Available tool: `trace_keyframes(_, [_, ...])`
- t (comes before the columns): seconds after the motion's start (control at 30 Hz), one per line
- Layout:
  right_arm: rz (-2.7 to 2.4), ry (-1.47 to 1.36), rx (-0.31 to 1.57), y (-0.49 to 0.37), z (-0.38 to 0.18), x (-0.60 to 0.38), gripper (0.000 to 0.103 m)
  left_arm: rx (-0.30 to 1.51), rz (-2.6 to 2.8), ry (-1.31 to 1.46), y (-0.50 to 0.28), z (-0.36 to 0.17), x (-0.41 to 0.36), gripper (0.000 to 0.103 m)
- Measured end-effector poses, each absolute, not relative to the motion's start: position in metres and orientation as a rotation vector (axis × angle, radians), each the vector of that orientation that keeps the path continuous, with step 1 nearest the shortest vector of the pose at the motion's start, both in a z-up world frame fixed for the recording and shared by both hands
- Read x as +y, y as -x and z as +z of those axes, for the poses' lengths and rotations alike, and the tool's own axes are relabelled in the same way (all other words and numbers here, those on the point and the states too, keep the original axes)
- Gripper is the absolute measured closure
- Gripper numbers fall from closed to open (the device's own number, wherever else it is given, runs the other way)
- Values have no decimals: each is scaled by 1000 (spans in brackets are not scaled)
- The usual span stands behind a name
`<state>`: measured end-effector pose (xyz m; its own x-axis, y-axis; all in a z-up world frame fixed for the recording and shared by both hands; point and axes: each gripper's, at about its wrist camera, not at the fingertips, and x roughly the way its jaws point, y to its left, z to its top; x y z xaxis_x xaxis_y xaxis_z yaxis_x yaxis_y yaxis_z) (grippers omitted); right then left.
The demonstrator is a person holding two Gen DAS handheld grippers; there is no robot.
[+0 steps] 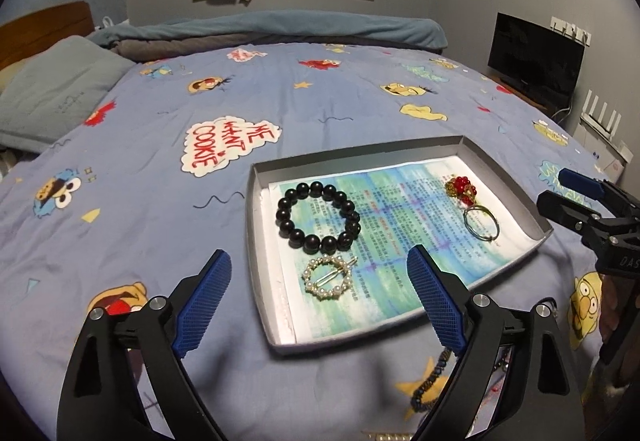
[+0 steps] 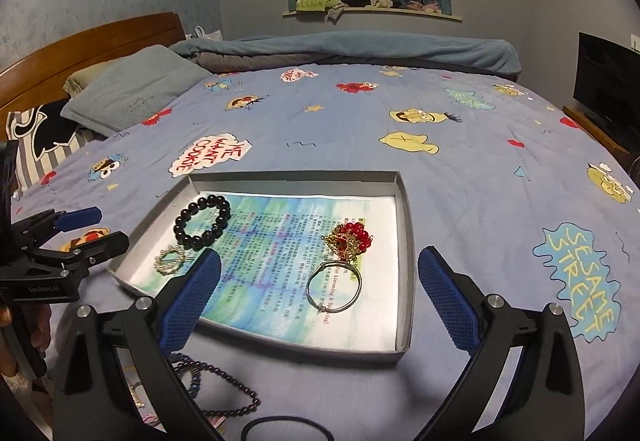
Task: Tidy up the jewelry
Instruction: 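Withdraw both grippers from the tray toward the remaining jewelry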
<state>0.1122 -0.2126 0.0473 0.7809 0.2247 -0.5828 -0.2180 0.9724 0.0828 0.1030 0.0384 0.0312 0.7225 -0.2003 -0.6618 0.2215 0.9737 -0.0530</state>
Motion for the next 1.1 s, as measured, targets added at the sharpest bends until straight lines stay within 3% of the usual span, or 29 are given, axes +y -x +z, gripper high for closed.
trace_keyframes(0.37, [251,-6,630,-64,58,-222,6,730,-204,-66,-54,38,48,13])
trace_keyframes(1.1, [265,45,750,-14,7,-231,6,847,-268,-99,-4,-5,44,13])
